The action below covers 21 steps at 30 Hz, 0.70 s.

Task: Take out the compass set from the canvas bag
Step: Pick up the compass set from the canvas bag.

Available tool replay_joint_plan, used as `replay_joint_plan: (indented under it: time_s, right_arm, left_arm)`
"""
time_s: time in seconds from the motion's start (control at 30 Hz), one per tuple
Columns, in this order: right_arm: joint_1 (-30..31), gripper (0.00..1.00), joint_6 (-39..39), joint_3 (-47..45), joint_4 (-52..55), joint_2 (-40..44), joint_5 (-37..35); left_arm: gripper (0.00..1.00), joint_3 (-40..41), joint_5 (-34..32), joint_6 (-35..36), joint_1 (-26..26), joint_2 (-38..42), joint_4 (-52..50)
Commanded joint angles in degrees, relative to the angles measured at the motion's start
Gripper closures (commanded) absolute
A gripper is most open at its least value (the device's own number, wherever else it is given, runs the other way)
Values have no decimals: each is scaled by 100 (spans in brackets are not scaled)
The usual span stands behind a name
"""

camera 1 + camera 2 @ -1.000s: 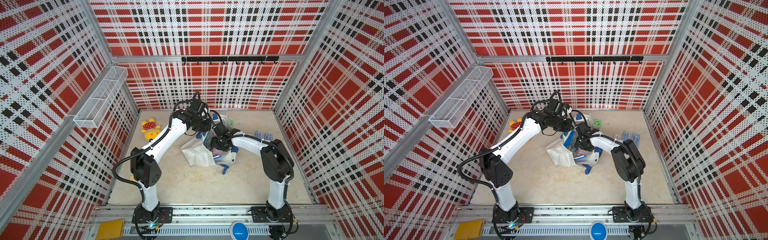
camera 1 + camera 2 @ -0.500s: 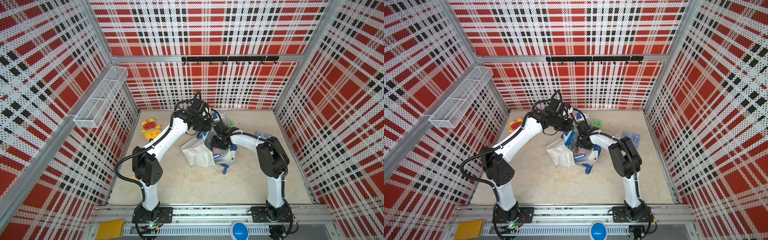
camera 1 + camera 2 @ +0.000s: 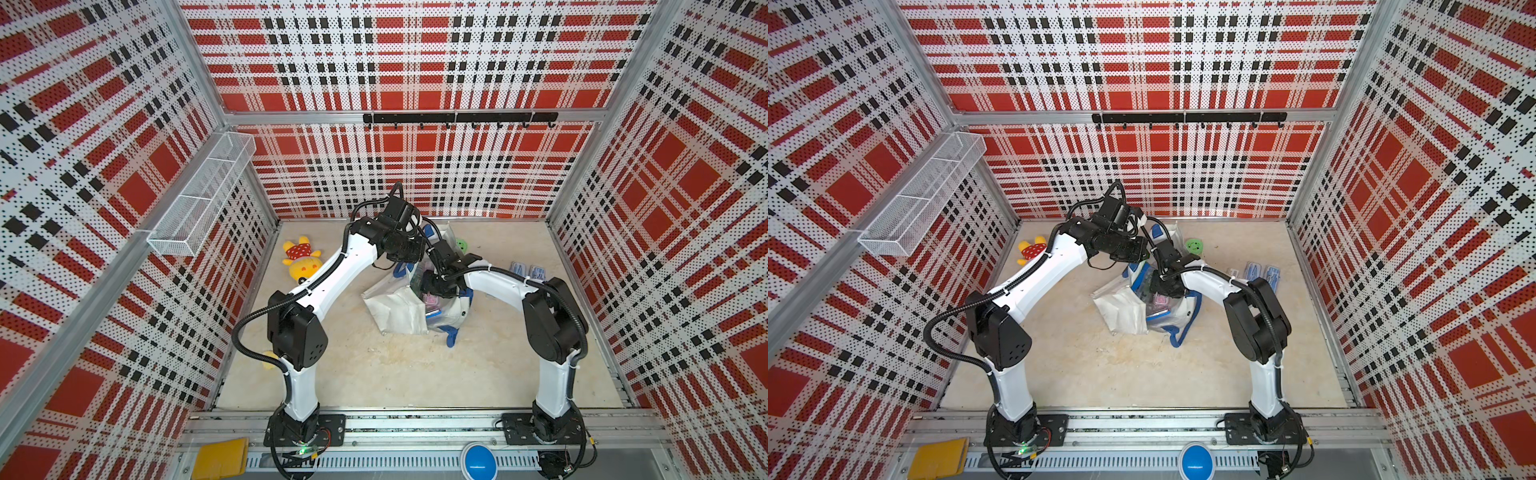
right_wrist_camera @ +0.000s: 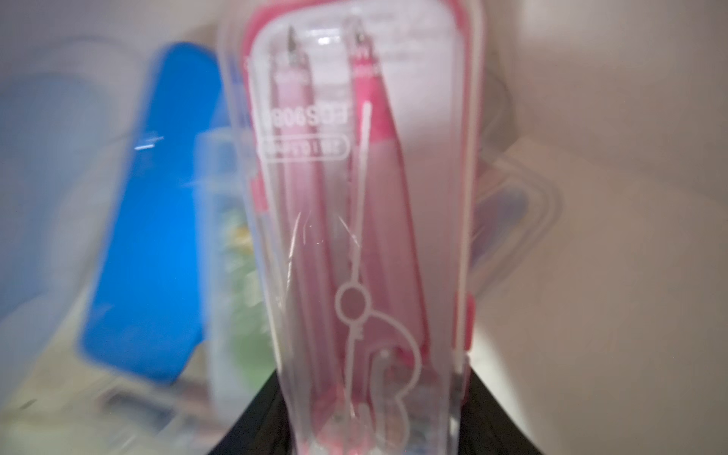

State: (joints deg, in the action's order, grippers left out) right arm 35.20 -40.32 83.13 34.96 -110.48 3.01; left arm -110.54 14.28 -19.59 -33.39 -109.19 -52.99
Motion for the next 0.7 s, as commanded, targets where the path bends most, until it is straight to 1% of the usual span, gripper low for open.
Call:
replay_joint_plan:
  time_s: [0.0, 0.17, 0.33, 0.47, 0.57, 0.67]
  right_arm:
    - [136, 62, -50, -140, -53, 606, 181]
    - [227, 64, -137, -427, 74, 1282, 159]
    - [228, 64, -160, -760, 268, 2169, -59]
    - [223, 64, -76, -830, 510, 2766, -219]
    - [134, 64, 4, -805, 666, 3053, -235]
    - [-130, 64, 20, -829, 748, 3349, -137]
  left_arm:
    - [100, -283, 197, -79, -4, -36, 340]
    - [100, -371, 231, -88, 45, -120, 390]
    - [100, -398, 301, -97, 104, -181, 460]
    - [100, -424, 347, -88, 123, -206, 492]
    - [100, -457, 382, -81, 147, -217, 500]
    - [100, -468, 401, -76, 151, -210, 501]
